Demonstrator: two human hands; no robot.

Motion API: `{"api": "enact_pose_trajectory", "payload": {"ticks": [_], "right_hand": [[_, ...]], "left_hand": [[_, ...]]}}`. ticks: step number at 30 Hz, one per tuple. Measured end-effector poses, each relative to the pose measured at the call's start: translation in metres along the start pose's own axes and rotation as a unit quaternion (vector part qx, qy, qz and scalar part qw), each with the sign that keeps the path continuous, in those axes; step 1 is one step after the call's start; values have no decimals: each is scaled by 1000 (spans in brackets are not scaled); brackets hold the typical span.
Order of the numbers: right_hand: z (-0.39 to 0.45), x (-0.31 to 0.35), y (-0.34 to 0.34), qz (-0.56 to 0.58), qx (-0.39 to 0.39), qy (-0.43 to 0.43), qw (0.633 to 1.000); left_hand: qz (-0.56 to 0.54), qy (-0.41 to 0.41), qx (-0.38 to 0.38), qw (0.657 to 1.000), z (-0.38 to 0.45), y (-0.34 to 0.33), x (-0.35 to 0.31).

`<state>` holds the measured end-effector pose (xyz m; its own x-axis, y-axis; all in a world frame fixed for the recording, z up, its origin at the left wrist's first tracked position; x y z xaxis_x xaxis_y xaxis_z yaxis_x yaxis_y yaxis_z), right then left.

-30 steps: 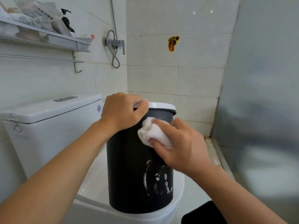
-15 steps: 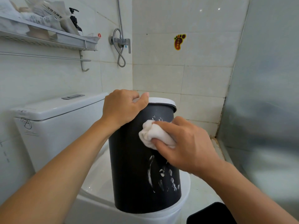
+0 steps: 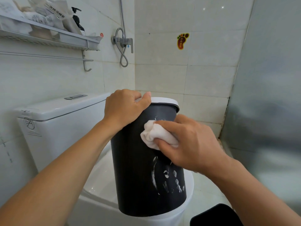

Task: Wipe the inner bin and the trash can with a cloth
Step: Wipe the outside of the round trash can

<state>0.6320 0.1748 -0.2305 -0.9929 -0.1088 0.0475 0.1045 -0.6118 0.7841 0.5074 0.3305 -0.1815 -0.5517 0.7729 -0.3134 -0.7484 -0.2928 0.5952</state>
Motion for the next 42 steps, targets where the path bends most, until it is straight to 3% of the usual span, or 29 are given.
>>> {"api": "enact_pose_trajectory", "payload": {"ticks": [5, 11, 17, 23, 28, 33, 35, 42], "right_hand": [[6, -21, 14, 29, -75, -93, 992], [-1, 4, 5, 16, 15, 15, 1000], [6, -19, 16, 23, -68, -76, 994], [-2, -8, 6, 55, 22, -3, 998], [0, -31, 9, 36, -68, -109, 991], [-10, -5, -5, 0, 3, 8, 1000], [-13, -5, -8, -4, 5, 17, 1000], [-7, -40, -8, 76, -79, -151, 982]], "left_hand": [[5, -15, -6, 1000, -4, 0, -13], [2, 11, -8, 1000, -4, 1, -8], [21, -1, -6, 1000, -4, 1, -17], [14, 14, -7, 1000, -4, 1, -10], [24, 4, -2, 1000, -4, -1, -13], [12, 15, -1, 1000, -2, 0, -7], [15, 17, 2, 1000, -1, 1, -6], [42, 20, 26, 999, -1, -1, -15]]}}
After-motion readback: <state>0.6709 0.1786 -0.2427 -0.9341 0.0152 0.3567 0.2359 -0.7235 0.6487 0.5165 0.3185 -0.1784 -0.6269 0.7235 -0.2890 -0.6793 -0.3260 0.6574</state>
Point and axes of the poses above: each hand's wrist, its own z-axis towards the middle knuckle, its own y-axis out of the back of the hand, x = y × z, the point moved 7 cm from there along z, towards the middle knuckle, and after that the axes turned 6 degrees about x, right-handed, at the moved point
